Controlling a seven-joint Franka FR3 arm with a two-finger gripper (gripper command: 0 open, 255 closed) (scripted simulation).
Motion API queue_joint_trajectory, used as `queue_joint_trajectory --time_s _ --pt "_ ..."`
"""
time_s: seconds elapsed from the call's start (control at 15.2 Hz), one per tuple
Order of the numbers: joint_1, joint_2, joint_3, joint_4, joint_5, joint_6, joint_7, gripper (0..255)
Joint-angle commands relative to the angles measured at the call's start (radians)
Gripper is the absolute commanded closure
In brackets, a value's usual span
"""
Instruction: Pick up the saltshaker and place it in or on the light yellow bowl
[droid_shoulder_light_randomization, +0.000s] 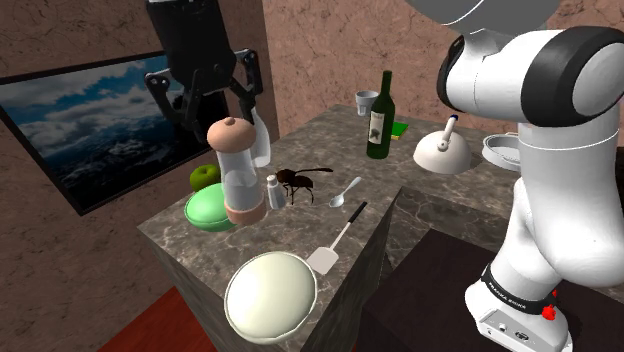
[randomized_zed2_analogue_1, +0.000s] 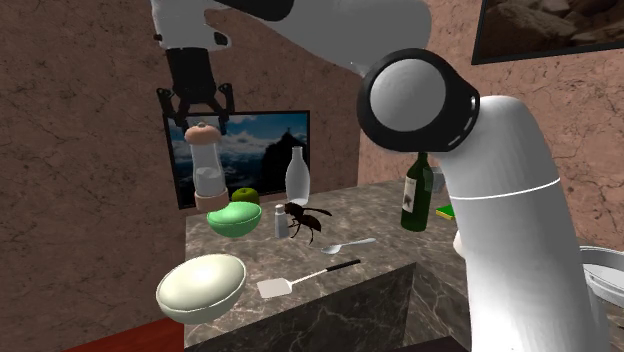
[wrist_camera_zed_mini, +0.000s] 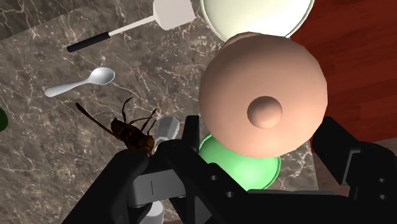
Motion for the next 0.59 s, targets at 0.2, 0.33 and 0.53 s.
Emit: queue_joint_trajectory --time_s 0.2,0.33,0.53 --pt "0.103 0.004 0.022 0.087 -0.019 -0.093 0.091 255" --pt "0.101 -0.018 0.029 0.049 -0.005 -0.078 0.111 255" --pt "0.037 -0.09 0.038 -0.112 0.045 0.013 0.112 255"
